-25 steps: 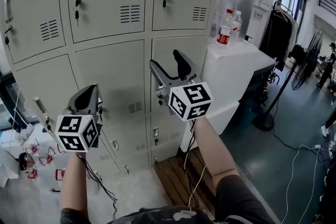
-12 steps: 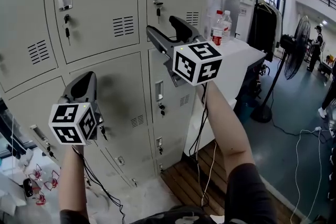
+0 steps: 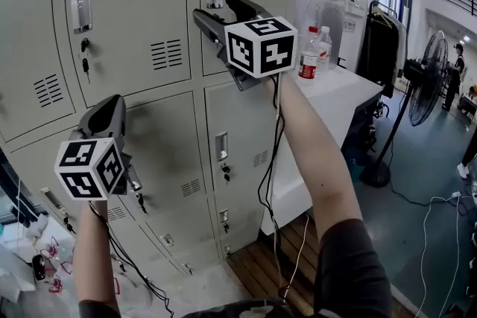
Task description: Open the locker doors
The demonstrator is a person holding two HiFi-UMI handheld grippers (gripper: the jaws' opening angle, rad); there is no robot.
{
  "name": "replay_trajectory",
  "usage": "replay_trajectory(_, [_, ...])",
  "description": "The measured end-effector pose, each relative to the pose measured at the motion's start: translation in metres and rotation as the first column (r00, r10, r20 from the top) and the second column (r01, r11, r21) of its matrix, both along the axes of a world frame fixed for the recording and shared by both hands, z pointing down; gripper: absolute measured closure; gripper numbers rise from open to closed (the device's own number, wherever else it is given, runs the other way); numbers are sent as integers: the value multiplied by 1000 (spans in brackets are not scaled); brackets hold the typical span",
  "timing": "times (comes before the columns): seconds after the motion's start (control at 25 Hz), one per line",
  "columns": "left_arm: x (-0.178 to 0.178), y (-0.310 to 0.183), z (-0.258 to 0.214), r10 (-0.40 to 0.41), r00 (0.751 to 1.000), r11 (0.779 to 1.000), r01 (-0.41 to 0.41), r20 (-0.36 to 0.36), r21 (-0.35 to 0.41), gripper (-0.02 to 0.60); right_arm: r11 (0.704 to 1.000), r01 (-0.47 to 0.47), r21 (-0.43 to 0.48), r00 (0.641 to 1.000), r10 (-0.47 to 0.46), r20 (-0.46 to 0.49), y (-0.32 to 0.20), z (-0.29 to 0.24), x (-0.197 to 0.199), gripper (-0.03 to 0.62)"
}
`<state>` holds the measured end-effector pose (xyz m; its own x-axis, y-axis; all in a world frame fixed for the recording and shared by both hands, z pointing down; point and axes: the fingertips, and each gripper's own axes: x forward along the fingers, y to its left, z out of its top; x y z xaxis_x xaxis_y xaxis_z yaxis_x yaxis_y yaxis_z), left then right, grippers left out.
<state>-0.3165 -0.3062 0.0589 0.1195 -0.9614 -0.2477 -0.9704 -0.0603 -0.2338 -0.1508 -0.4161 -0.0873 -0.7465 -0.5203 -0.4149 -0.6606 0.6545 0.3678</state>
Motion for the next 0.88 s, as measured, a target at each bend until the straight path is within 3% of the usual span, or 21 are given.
replay_trajectory(0.24, [7, -10, -4, -12, 1000, 1000, 12, 10, -2, 574, 1000, 6, -24, 997, -7, -71, -25, -16, -16, 270])
replay_trajectory(0.48, [6, -14, -14, -27, 1000, 999, 27, 8, 18, 574, 997, 32, -64, 996, -38, -84, -37, -22, -30, 270])
replay_trajectory(0.88, [9, -20, -15, -25, 1000, 999, 25, 2, 26, 574, 993, 3, -120, 998, -11, -66, -43, -34, -36, 272])
